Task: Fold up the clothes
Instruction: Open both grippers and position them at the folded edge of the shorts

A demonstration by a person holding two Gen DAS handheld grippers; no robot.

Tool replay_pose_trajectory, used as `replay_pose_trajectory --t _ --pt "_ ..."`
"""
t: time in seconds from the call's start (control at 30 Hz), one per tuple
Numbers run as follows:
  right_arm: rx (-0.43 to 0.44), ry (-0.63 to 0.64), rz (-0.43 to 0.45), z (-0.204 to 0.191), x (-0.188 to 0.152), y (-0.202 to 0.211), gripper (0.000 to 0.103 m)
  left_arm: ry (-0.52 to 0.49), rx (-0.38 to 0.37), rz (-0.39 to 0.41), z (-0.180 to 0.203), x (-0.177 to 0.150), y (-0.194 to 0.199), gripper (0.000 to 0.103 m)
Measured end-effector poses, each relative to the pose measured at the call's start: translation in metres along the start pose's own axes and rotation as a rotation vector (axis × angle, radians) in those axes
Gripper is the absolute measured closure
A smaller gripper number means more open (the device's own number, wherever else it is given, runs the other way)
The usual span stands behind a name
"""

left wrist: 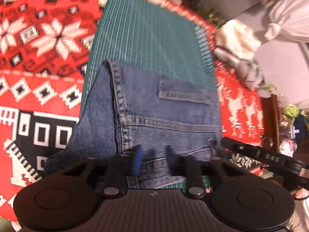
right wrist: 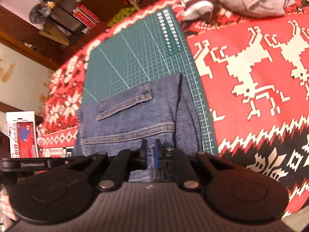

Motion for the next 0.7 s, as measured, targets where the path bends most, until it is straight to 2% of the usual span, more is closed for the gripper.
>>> replay_pose_trajectory --t 0.03,0.1,0.13,0.23,0.3,0.33,0.43,0.7 --pt "-0.025 0.020 0.013 -0.005 -0.001 -0.001 0.089 -0.005 0.020 0.022 -0.002 -0.001 0.004 0.065" --pt "-0.082 0.055 0.025 -0.011 -0.002 -0.002 0.077 -0.015 0.078 0.057 -0.005 -0.004 0.009 0.054" --pt "-0.104 0.071 0.020 -0.015 -0.002 -0.004 0.074 -0.021 0.116 0.071 -0.006 -0.005 0.010 0.053" --pt "-0.206 0.117 -0.006 -0.020 -0.007 -0.014 0.056 -0.045 0.166 0.061 -0.008 -0.006 0.001 0.047" --pt "-0.283 0.144 -0.023 -0.019 -0.010 -0.020 0.036 -0.045 0.187 0.041 -0.010 -0.006 -0.008 0.046" --pt "-0.309 0.154 -0.032 -0.019 -0.012 -0.024 0.035 -0.049 0.209 0.037 -0.011 -0.005 -0.012 0.045" --pt "-0.310 0.161 -0.059 -0.020 -0.017 -0.035 0.029 -0.060 0.275 0.030 -0.013 -0.005 -0.024 0.043" --pt "-0.337 0.201 -0.046 -0.022 -0.023 -0.049 0.010 -0.142 0.321 0.023 -0.001 -0.009 -0.041 0.017"
Point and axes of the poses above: each gripper's, at about its wrist camera, not at the fingertips, and y roughly against the way its jaws point, z to its right, x to its top, the point moved 7 cm from there along -y, roughly the way its jaws point, and after that the axes turned 7 degrees about x, right-handed, at the moved point
